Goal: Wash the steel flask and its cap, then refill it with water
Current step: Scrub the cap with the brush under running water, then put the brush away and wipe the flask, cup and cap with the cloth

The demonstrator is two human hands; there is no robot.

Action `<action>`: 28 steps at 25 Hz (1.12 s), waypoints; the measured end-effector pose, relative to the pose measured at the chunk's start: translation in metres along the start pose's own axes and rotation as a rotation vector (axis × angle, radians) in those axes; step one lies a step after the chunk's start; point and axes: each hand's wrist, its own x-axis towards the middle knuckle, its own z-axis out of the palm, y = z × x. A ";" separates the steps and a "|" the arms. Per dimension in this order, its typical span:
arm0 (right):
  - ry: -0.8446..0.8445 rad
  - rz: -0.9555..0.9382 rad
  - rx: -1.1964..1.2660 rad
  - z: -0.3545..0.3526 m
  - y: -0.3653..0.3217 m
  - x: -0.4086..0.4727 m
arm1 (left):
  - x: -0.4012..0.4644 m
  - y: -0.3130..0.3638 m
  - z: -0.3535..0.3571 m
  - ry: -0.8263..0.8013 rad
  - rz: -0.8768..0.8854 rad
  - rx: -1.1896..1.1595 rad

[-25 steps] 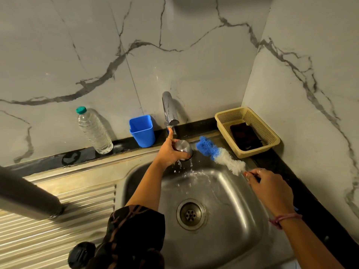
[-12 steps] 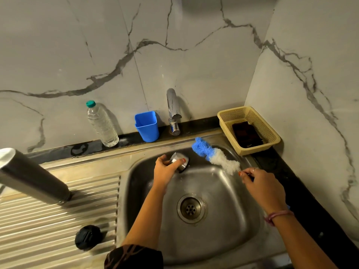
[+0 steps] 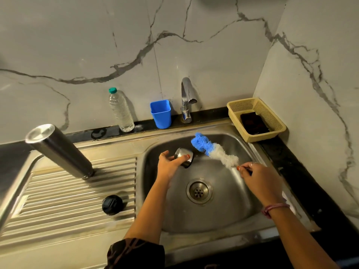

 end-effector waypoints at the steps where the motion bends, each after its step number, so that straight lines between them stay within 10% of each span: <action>1: -0.005 0.006 -0.001 0.000 -0.003 -0.005 | -0.003 0.001 -0.004 -0.001 0.001 0.001; 28: -0.272 0.081 -0.054 0.048 -0.082 -0.054 | 0.017 0.021 -0.160 0.114 0.214 0.525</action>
